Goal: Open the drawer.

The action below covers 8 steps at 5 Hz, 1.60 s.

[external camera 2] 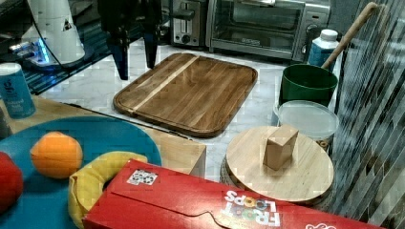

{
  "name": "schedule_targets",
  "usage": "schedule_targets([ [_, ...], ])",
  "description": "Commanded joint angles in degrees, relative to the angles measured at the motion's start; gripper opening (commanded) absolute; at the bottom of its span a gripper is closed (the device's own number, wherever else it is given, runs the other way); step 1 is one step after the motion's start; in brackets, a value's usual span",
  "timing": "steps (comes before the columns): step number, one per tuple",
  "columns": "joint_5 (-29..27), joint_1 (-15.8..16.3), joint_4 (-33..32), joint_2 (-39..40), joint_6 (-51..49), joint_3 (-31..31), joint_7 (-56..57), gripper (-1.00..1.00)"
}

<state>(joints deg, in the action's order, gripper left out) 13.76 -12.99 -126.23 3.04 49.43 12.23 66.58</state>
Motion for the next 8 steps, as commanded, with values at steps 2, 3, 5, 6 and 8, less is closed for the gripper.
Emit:
schedule_targets([
  [2, 1.4, 1.6, -4.3, 7.9, 10.2, 1.7, 1.6, 1.00],
  [3, 4.4, 1.6, -4.5, 9.3, 11.7, 2.0, -2.2, 1.00],
  [5, 5.3, 1.1, -2.8, 11.5, 11.3, 1.5, -2.8, 1.00],
  [6, 3.5, 1.7, -2.0, 10.5, 7.1, 0.2, -3.1, 1.00],
  [8, 0.8, 5.5, -4.0, 9.6, 7.2, -2.4, -10.1, 1.00],
])
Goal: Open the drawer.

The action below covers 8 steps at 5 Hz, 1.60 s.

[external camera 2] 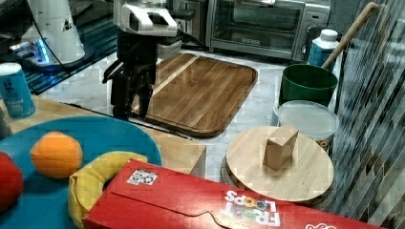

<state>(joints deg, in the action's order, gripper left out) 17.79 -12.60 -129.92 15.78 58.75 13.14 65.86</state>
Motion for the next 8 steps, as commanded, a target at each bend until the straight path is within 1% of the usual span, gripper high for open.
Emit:
schedule_targets([
  [1, -3.2, 7.9, -2.8, -3.3, 0.5, -4.5, -15.1, 1.00],
  [2, -3.8, 9.1, -5.1, -4.7, 0.5, -7.0, -18.3, 1.00],
  [3, -4.6, 11.2, -6.8, -6.2, -0.8, -8.9, -21.3, 1.00],
  [5, -4.9, 13.4, -8.8, -7.9, -0.7, -12.4, -25.3, 1.00],
  [6, -4.5, 13.6, -9.5, -8.0, -0.5, -14.5, -28.0, 1.00],
  [7, -4.2, 13.2, -8.5, -6.2, 1.3, -15.5, -28.7, 1.00],
  [8, -5.3, 13.2, -7.3, -5.6, 0.6, -17.5, -30.7, 1.00],
])
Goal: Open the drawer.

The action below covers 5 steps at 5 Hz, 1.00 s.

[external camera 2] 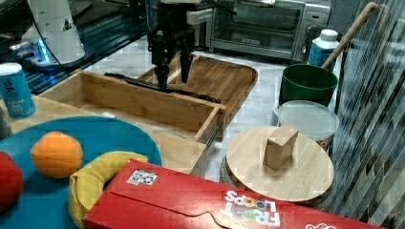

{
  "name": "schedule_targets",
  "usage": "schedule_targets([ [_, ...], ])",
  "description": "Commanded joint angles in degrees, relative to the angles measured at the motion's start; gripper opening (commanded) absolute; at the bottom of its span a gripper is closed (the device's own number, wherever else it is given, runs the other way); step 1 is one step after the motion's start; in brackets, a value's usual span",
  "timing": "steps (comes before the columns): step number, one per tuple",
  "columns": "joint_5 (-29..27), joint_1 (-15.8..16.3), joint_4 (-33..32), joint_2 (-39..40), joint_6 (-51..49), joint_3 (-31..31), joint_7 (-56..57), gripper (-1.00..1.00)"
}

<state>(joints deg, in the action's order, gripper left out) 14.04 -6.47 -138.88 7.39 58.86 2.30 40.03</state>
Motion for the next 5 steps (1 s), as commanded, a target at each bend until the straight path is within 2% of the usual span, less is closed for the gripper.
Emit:
schedule_targets([
  [1, -3.5, 6.7, 2.1, 2.9, 0.1, -8.6, -5.2, 1.00],
  [3, -3.8, 8.0, 1.3, 2.2, 0.5, -8.9, -8.0, 1.00],
  [5, -3.7, 7.8, 1.3, 2.2, 0.5, -9.0, -8.0, 1.00],
])
